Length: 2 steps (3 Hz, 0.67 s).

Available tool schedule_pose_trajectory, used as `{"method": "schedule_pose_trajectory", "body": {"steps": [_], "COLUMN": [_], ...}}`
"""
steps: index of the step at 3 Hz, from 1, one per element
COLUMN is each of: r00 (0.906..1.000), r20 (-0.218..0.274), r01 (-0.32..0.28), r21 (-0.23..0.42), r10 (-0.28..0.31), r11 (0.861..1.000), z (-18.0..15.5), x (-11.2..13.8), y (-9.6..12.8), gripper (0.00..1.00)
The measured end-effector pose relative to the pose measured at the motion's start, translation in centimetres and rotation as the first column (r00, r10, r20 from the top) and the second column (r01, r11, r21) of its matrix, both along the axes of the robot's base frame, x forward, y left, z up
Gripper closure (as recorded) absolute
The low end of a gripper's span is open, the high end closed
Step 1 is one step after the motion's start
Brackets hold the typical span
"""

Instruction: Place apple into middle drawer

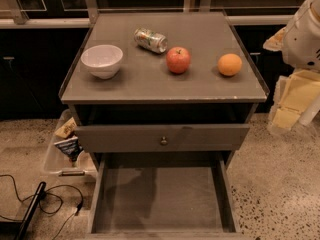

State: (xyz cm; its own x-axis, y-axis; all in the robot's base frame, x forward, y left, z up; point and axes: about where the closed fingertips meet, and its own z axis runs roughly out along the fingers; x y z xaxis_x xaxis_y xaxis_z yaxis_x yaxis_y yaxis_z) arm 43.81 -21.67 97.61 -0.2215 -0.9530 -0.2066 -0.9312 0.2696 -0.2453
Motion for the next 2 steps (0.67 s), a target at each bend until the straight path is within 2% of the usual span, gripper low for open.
{"method": "schedule_pose_trajectory", "body": {"steps": [1,2], "r00": [1.0,0.9997], "r20": [0.0,0.021], "r01": [0.0,-0.009], "r21": [0.0,0.014], "r10": [0.0,0.008], "r11": [1.0,1.0], "z": [0.0,0.16], "x": [0.0,0.64], "y": [0.0,0.24], "gripper": [0.0,0.0]}}
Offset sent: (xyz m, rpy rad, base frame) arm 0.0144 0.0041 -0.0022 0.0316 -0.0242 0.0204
